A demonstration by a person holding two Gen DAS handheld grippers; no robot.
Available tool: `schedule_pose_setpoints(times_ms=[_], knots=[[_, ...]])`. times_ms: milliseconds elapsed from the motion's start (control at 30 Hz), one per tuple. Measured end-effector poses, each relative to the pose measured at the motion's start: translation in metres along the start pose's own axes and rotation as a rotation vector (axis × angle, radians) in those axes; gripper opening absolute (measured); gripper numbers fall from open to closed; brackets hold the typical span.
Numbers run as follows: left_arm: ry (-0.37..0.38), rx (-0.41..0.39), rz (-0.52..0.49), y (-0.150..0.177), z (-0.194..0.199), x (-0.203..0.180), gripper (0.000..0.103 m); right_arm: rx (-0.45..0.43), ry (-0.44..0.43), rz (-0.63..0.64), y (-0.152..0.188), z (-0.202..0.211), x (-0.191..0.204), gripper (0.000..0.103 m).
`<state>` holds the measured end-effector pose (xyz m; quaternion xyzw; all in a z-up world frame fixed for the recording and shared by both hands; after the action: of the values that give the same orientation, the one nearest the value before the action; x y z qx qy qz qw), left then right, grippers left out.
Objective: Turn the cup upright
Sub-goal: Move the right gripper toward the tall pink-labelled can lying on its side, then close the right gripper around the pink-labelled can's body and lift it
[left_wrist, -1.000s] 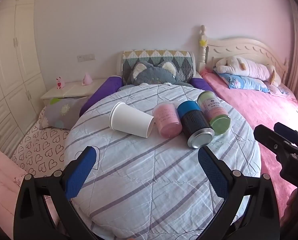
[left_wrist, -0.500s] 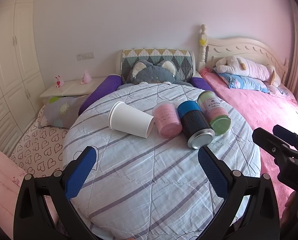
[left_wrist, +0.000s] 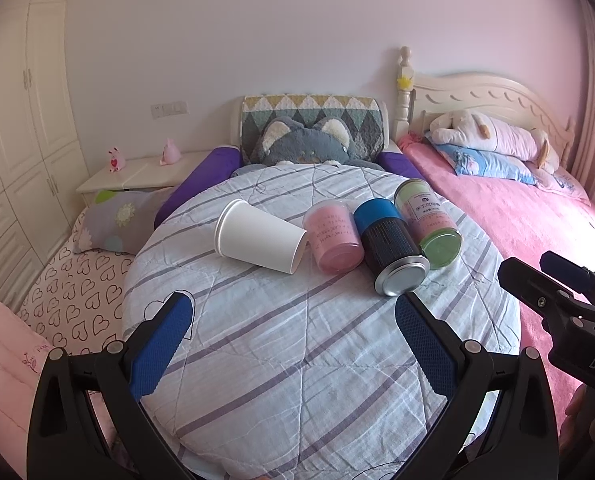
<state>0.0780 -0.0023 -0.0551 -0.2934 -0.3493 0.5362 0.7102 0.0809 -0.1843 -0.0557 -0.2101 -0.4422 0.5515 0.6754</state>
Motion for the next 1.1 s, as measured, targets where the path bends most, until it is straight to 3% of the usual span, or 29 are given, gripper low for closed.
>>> schedule_pose_setpoints(times_ms=[600, 1100], knots=[[0.013, 0.025, 0.0, 0.002, -0.012, -0.002, 0.103, 0.024, 0.008, -0.009, 0.002, -0.011, -0.001, 0.087], [0.048, 0.042, -0.019, -0.026, -0.048, -0.017, 0.103, 0.031, 0.034, -0.077, -0.021, -0.038, -0.02, 0.087]])
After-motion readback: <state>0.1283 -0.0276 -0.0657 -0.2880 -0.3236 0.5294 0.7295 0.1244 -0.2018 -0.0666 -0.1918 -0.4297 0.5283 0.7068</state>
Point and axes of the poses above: each gripper's, at about its wrist camera, not at the fingertips, and z roughly against the way its jaws point, x to its left, y to its underside, the point moved 8 cm from there along -z, roughly the way its jaws point, and after that the axes turned 12 degrees about -z, right-handed, at the moved point
